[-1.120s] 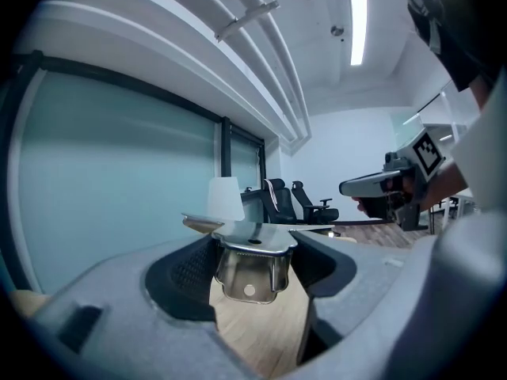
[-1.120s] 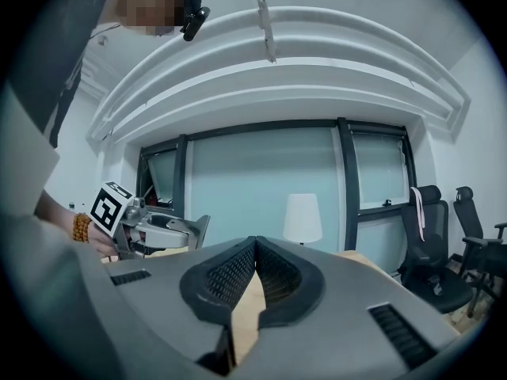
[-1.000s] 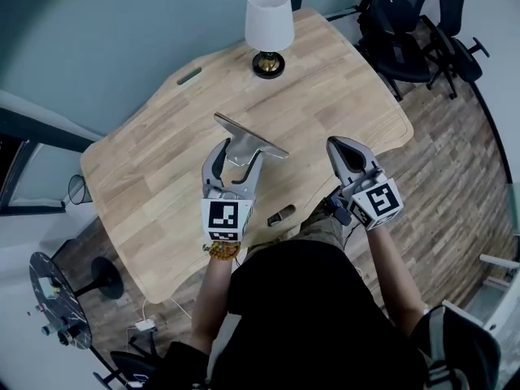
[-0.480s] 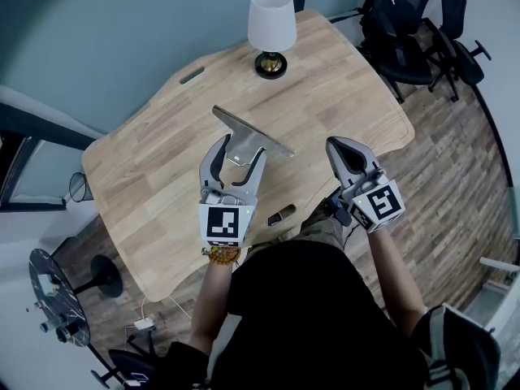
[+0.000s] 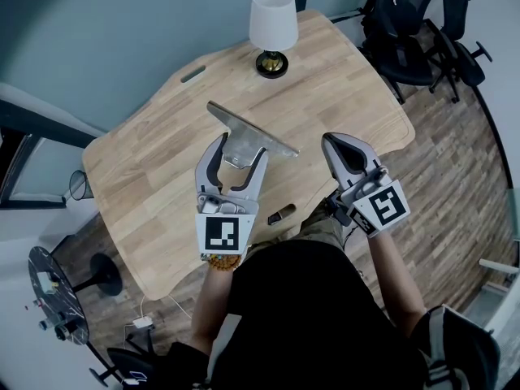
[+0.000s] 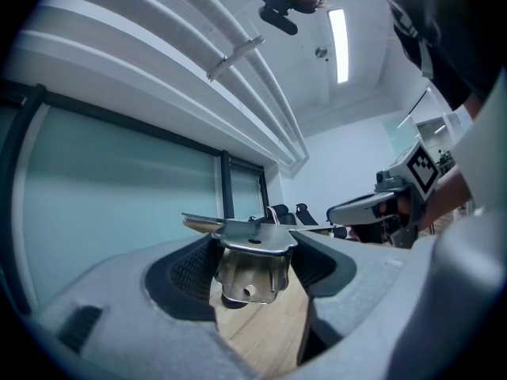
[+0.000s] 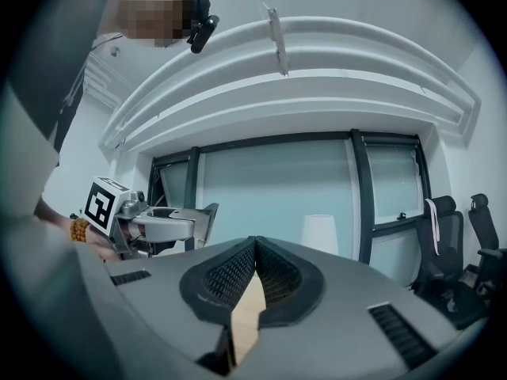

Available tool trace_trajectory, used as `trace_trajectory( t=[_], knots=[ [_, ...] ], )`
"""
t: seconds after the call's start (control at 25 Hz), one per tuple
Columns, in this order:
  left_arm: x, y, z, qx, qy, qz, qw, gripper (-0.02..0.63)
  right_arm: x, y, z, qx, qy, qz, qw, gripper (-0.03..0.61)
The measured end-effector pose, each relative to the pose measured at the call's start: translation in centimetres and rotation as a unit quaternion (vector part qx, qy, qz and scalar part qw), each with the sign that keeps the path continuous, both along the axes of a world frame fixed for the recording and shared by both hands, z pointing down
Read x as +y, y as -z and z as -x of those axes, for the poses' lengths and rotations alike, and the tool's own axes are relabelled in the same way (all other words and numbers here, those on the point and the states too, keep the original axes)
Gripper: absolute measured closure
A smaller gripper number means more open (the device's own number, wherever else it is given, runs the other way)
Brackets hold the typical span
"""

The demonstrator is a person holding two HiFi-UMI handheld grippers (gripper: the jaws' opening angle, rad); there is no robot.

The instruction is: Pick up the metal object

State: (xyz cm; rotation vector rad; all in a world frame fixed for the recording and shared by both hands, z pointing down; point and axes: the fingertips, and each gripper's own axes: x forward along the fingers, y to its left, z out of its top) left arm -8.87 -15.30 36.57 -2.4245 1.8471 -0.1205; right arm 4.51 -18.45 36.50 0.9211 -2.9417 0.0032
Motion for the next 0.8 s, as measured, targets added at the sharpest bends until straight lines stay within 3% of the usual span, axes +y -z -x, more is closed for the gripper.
trace_trajectory(
  t=[0.36,0.8],
  knots=[
    [0.7,0.7,0.2,-0.046,0.013,-0.016,0.9987,0.315,1.1,0.4,1.4,-0.007,0.015,-0.006,1.0,0.578],
    [1.5,-1.8,0.7,-0.042,0.019,-0.007,0.9989,0.315,2.2,-1.9,2.5,0.021,0.016,-0.002,1.0,0.578]
  ],
)
